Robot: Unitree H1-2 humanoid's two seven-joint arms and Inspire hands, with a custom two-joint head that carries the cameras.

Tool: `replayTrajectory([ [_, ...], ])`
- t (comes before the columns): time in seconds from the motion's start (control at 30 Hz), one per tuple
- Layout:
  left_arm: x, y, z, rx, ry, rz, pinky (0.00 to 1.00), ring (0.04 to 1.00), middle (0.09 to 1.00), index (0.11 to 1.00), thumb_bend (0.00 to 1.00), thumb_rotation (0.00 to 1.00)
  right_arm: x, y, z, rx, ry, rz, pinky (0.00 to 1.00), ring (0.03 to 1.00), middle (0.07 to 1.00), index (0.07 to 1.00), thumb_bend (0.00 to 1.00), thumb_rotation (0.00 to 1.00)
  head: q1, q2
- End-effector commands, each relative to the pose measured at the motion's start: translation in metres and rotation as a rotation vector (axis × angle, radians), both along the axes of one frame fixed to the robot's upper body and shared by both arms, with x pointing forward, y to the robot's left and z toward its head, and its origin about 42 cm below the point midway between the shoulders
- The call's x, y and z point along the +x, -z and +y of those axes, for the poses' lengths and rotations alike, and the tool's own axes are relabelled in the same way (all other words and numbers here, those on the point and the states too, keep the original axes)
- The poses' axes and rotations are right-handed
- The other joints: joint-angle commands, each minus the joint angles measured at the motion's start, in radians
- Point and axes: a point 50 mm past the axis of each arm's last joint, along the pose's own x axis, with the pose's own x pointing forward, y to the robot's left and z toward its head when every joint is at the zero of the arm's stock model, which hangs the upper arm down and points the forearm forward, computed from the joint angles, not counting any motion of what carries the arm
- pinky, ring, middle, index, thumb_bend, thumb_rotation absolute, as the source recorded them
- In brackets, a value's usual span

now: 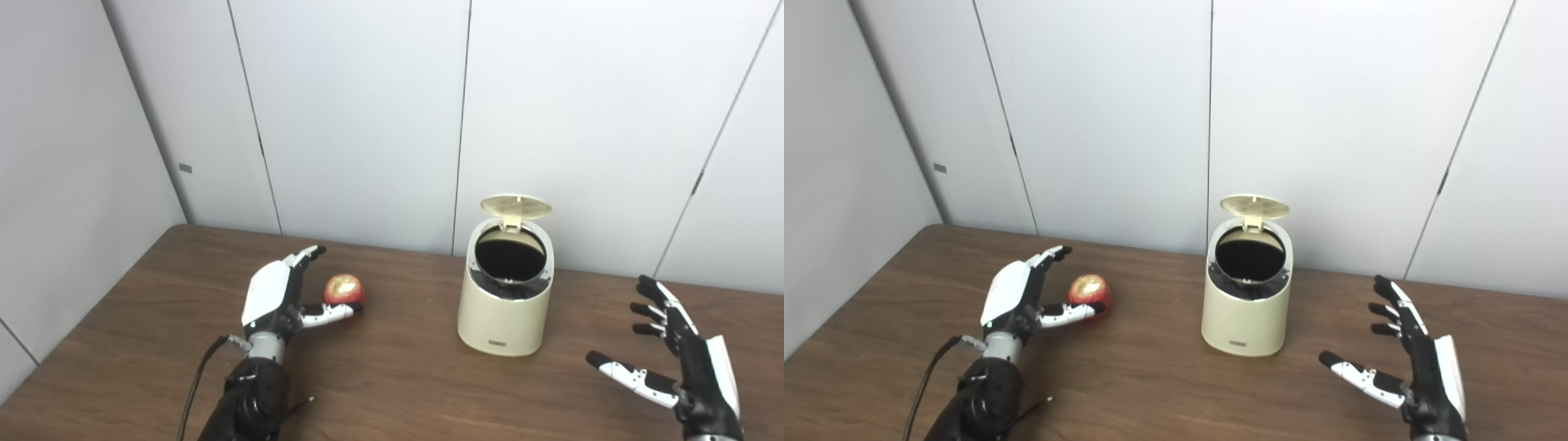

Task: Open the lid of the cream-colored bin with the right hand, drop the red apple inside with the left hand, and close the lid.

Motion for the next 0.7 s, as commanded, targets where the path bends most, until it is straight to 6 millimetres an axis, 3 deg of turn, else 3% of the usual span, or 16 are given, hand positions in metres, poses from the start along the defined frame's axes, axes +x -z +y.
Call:
replayTrajectory([
  [0.0, 0.012, -0.023, 0.002, 0.030, 0.003, -0.097, 0.79, 0.897, 0.840, 0.865, 0.97, 0.43, 0.004, -0.019, 0.002, 0.000, -0.001, -0.070, 0.67, 0.791, 0.869, 0.876, 0.58, 0.23, -0.004, 0.001],
  [0.67, 0.024, 0.011, -0.002, 0.048, 0.011, -0.046, 0.78, 0.861, 0.804, 0.845, 0.93, 0.38, -0.001, -0.020, 0.005, -0.020, -0.009, -0.079, 0.66, 0.787, 0.861, 0.860, 0.56, 0.28, -0.018, 0.010],
])
